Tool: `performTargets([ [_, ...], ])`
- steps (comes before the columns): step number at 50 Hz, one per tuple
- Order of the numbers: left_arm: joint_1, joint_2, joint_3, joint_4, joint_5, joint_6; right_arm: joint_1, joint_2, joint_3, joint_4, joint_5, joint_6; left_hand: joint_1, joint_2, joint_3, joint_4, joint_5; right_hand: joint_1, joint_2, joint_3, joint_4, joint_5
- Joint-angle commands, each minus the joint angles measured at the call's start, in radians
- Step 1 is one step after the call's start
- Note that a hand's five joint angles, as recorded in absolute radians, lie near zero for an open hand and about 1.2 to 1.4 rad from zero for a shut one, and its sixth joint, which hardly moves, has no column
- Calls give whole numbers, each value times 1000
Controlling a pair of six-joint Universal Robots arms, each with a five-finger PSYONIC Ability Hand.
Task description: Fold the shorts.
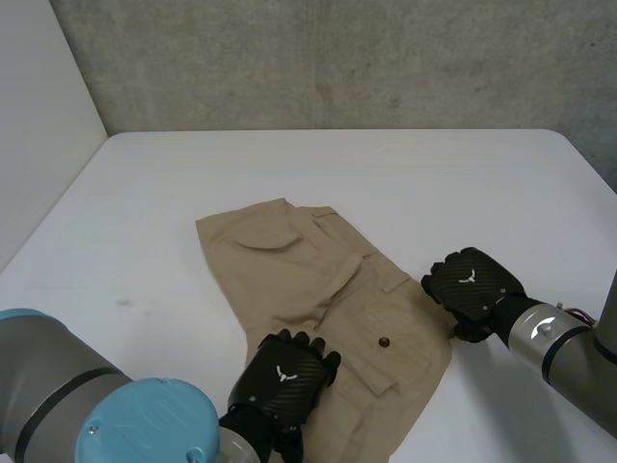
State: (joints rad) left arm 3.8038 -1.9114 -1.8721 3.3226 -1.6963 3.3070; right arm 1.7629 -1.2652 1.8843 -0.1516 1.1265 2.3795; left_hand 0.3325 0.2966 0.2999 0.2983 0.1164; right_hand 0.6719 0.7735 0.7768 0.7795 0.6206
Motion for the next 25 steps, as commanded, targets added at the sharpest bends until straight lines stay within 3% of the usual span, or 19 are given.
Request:
performTargets([
  [1, 0, 9, 22, 5, 1, 0, -43, -2, 1, 3, -30, -14, 7, 43, 40, 41, 49, 171, 69, 66, 63, 47],
  [9, -1, -3, 44, 5, 3, 0, -57, 18, 1, -3, -76, -42, 7, 43, 40, 41, 49, 97, -4, -8, -10, -26],
  [25, -1, -37, 83, 12, 6, 2, -54, 63, -2, -8, -77, -46, 4, 40, 37, 38, 46, 33, -69, -72, -75, -91],
])
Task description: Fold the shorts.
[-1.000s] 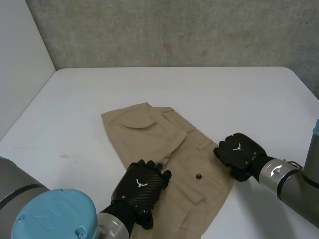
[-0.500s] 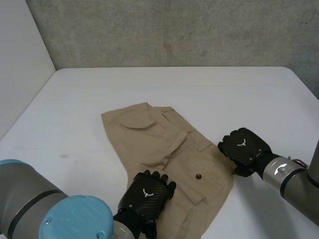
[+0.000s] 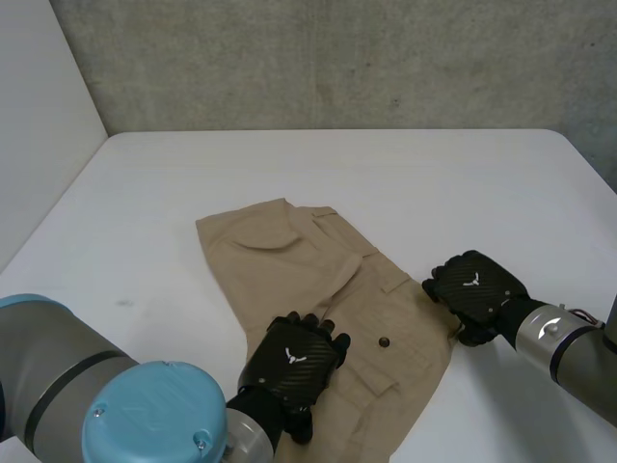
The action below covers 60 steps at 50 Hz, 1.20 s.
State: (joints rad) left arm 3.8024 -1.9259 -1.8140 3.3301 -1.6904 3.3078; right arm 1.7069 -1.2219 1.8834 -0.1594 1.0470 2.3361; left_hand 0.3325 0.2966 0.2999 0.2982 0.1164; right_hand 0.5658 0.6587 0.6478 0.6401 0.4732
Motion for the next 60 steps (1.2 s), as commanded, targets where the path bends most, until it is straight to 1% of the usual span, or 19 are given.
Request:
performTargets([
  [1, 0, -27, 28, 5, 1, 1, 3, 22, -1, -2, 2, -3, 4, 40, 37, 39, 46, 147, 54, 65, 73, 65],
  [11, -1, -80, 74, 5, 2, 6, 7, 33, -1, -29, 2, -3, 7, 43, 40, 42, 49, 359, 266, 277, 284, 277],
  [12, -1, -85, 77, 5, 2, 6, 7, 35, -3, -29, 2, -3, 10, 46, 43, 44, 52, 402, 310, 320, 328, 320],
  [13, -1, -88, 81, 3, 2, 6, 7, 36, -3, -31, 1, -3, 10, 46, 43, 45, 52, 557, 464, 475, 483, 475],
  [16, -3, -97, 90, 3, 2, 6, 8, 35, -6, -29, 1, -3, 10, 46, 43, 45, 52, 804, 711, 722, 730, 722],
  [17, -3, -97, 90, 3, 2, 6, 10, 33, -4, -29, -1, -3, 10, 46, 43, 45, 52, 830, 737, 748, 756, 748],
  [28, -4, -140, 133, 5, 3, 7, 11, 36, 5, -26, -30, 0, 133, 169, 166, 168, 175, 830, 738, 748, 756, 748],
  [32, -6, -159, 151, 5, 6, 9, 10, 25, 3, -23, -27, 8, 312, 348, 345, 346, 354, 830, 738, 748, 756, 748],
  [36, -4, -173, 166, 5, 6, 9, 5, 7, 2, -14, -13, 12, 664, 700, 697, 698, 705, 830, 738, 748, 756, 748],
  [37, -3, -171, 168, 5, 5, 9, 5, -4, 2, -12, -12, 12, 900, 936, 933, 935, 942, 830, 738, 748, 756, 748],
  [39, -1, -162, 166, 3, 5, 10, 3, -31, 3, -8, -10, 17, 1063, 1099, 1096, 1097, 1105, 830, 738, 748, 756, 748],
  [42, 6, -142, 159, 3, 3, 12, 2, -100, 3, 15, -8, 38, 1064, 1100, 1096, 1098, 1105, 830, 738, 748, 756, 748],
  [47, 16, 23, 125, 2, -5, 10, -1, -189, -20, 90, -7, 109, 1064, 1100, 1096, 1098, 1105, 830, 738, 748, 756, 748],
  [48, 20, 56, 116, 2, -5, 10, -1, -236, -35, 124, -4, 130, 1064, 1100, 1096, 1098, 1105, 830, 738, 748, 756, 748],
  [53, 71, 317, 96, -4, -5, 4, 2, -382, -104, 210, 7, 178, 1064, 1100, 1096, 1098, 1105, 830, 738, 748, 756, 748],
  [54, 71, 318, 96, -4, -5, 4, 2, -383, -104, 210, 7, 178, 1064, 1100, 1096, 1098, 1105, 830, 738, 748, 756, 748],
  [57, 118, 494, 113, 3, -5, -5, 3, -485, -199, 259, 27, 245, 1064, 1100, 1096, 1098, 1105, 830, 738, 748, 756, 748],
  [58, 124, 524, 119, 3, -5, -10, 3, -485, -199, 259, 27, 246, 1064, 1100, 1096, 1098, 1105, 830, 738, 748, 756, 748],
  [60, 140, 594, 143, 3, -6, -36, 2, -544, -303, 303, 53, 327, 1064, 1100, 1096, 1098, 1105, 830, 738, 748, 756, 748],
])
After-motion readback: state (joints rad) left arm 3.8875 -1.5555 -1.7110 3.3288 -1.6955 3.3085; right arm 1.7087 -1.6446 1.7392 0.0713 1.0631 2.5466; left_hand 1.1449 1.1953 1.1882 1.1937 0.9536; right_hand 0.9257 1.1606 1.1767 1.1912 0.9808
